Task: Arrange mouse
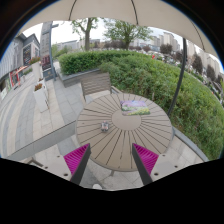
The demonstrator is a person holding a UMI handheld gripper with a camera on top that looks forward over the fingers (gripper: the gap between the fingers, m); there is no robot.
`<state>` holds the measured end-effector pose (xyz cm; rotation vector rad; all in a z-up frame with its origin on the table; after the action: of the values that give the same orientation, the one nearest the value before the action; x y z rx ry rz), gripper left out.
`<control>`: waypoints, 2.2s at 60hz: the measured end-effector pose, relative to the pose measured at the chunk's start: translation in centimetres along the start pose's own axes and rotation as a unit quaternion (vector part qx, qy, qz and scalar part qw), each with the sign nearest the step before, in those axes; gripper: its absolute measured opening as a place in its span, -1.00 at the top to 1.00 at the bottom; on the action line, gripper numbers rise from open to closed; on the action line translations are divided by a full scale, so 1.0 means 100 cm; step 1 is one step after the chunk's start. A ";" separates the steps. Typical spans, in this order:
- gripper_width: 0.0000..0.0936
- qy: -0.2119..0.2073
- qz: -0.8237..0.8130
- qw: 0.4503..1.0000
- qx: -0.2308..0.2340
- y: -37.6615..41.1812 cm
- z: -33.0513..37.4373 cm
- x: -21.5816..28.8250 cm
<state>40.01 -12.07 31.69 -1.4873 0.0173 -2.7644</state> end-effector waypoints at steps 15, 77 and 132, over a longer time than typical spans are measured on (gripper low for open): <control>-0.81 0.010 -0.002 1.000 0.001 0.015 -0.039 -0.015; -0.83 -0.040 -0.010 0.999 -0.035 0.055 -0.344 -0.080; 0.17 -0.055 -0.016 0.998 -0.011 0.027 -0.425 -0.008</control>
<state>4.97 -14.41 7.53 -1.6581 0.0247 -2.7107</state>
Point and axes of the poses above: the point between the fingertips, and its own axes, seen from behind it with the camera up: y to the left, x up, z backward, against the way the camera looks, the point moved 3 cm from there along z, backward, against the way the camera looks, and after that the axes turned 8 degrees about -y, right-handed, at the moved point
